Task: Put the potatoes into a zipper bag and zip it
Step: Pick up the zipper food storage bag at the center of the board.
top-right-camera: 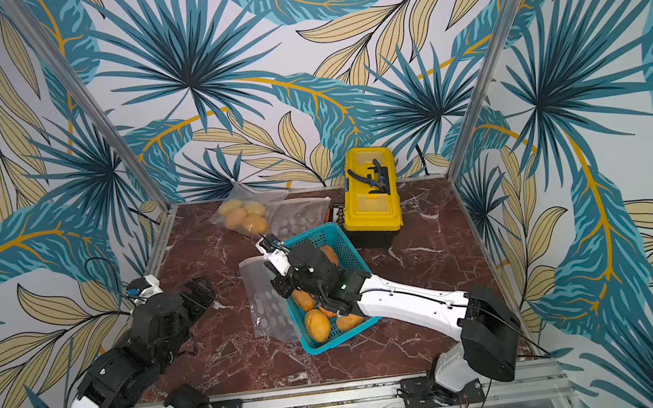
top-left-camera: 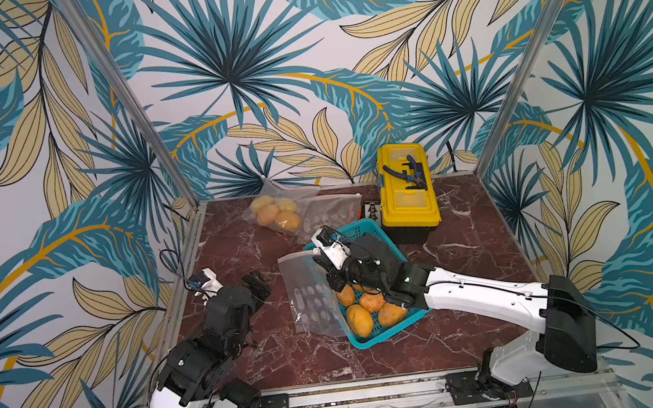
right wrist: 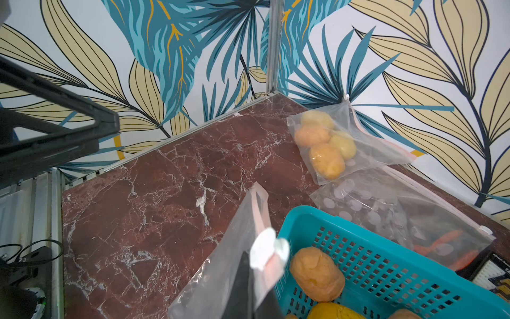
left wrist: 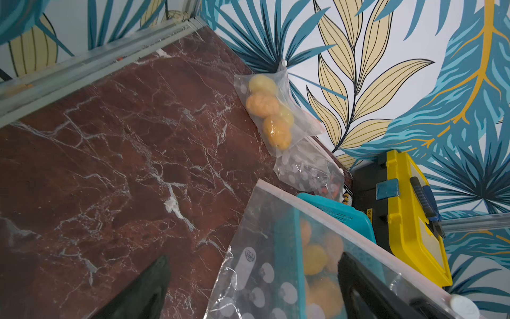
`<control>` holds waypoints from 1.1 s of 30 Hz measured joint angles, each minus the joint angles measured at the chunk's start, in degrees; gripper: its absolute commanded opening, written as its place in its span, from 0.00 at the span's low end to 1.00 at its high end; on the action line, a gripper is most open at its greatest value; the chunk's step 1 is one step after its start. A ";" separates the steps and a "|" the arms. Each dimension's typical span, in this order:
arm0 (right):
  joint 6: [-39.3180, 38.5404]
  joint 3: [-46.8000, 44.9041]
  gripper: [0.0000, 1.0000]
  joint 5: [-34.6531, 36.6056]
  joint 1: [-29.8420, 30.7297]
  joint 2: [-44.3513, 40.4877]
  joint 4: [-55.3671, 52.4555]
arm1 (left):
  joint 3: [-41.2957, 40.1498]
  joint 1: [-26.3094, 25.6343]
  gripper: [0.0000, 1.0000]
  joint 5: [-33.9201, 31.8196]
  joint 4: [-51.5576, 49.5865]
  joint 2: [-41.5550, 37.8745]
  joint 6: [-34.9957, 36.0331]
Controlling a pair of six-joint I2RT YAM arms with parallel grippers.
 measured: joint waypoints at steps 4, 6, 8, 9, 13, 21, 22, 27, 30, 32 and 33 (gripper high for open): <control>-0.50 -4.96 0.00 -0.20 0.13 -1.27 5.51 | 1.55 0.00 0.97 3.45 -0.20 3.10 -3.69; -0.92 -6.95 0.00 0.04 0.37 -1.57 8.11 | 2.84 0.00 0.97 5.46 -0.15 5.09 -5.29; -1.51 -8.44 0.00 0.24 0.66 -1.81 10.21 | 4.28 0.00 0.97 7.63 0.24 7.50 -6.38; -1.86 -9.05 0.00 0.26 0.83 -1.88 11.21 | 5.03 0.00 0.97 8.83 0.50 9.05 -6.88; -3.63 -11.28 0.00 0.42 1.92 -2.10 15.58 | 7.76 0.13 0.97 12.00 1.46 14.99 -8.37; -6.16 -13.94 0.00 2.38 2.97 -2.16 20.76 | 9.27 3.56 0.87 19.37 3.67 22.03 -10.40; -6.27 -14.12 0.00 2.58 2.97 -2.16 21.11 | 9.31 4.13 0.87 20.46 3.91 22.99 -10.49; -6.88 -14.93 0.00 2.62 3.08 -2.16 22.67 | 10.40 5.92 0.83 24.35 4.46 28.11 -10.51; -7.13 -14.95 0.00 2.62 3.19 -2.16 23.12 | 11.23 6.69 0.82 25.46 4.74 30.12 -10.38; -7.28 -14.97 0.00 2.60 3.28 -2.16 23.47 | 11.47 7.17 0.82 25.86 4.81 30.88 -10.36; -7.30 -14.97 0.00 2.58 3.32 -2.16 23.65 | 11.78 7.43 0.82 26.01 4.76 31.36 -10.36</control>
